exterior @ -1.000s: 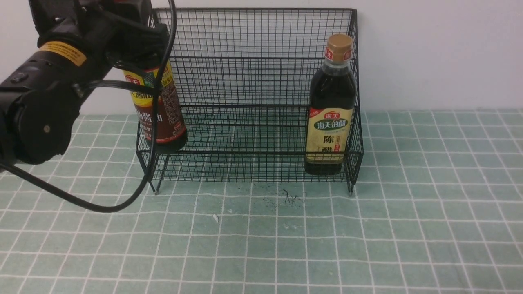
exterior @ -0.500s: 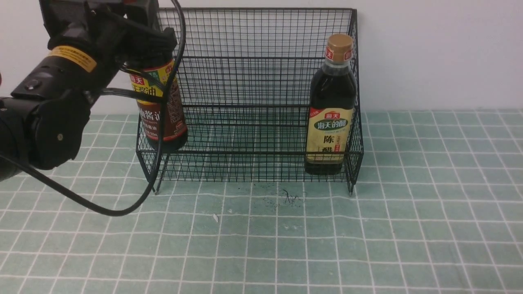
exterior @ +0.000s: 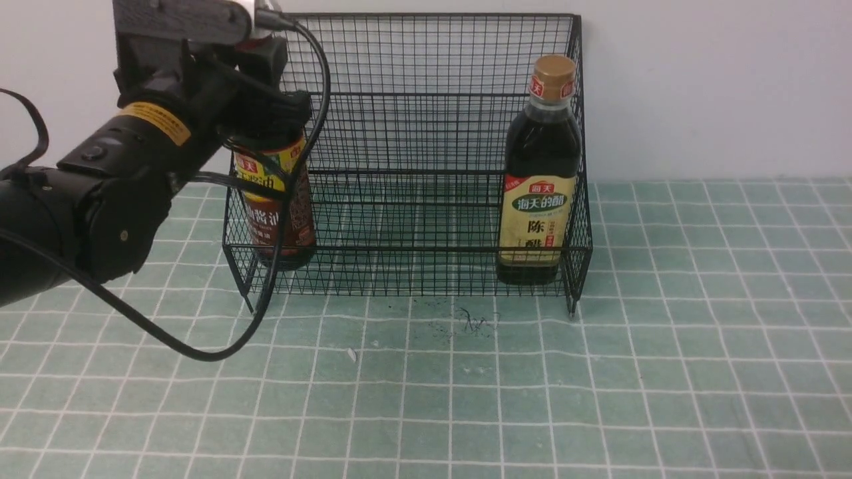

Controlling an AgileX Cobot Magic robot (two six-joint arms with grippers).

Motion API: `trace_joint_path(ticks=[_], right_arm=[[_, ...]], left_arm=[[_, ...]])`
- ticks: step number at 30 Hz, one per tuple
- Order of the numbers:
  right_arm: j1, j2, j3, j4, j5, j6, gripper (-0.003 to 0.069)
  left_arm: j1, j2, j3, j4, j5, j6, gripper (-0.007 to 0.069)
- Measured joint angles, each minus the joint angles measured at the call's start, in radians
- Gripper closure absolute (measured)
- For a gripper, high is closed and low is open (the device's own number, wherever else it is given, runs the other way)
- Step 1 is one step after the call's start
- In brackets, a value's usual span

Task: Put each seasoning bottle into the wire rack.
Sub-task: Use the left arm to put the condiment bottle back on the shelf

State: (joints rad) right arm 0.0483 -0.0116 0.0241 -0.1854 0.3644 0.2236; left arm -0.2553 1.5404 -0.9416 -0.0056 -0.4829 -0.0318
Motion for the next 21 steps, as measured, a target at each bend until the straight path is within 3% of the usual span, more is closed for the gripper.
trace_joint_path(ticks=[4,13,21], right_arm=[[0.000,0.000,0.000,0.000,0.000,0.000,0.0673],[0.000,0.000,0.000,0.000,0.000,0.000,0.0673],[0.000,0.000,0.000,0.000,0.000,0.000,0.0673]], left_arm=[[-0.001,-0.004,-0.005,0.006,0.129,-0.023,0.0341],[-0.001,-0.006,-0.013,0.006,0.155,-0.024,0.0340],[-0.001,-0.065,-0.013,-0.002,0.378,-0.030,0.0179]])
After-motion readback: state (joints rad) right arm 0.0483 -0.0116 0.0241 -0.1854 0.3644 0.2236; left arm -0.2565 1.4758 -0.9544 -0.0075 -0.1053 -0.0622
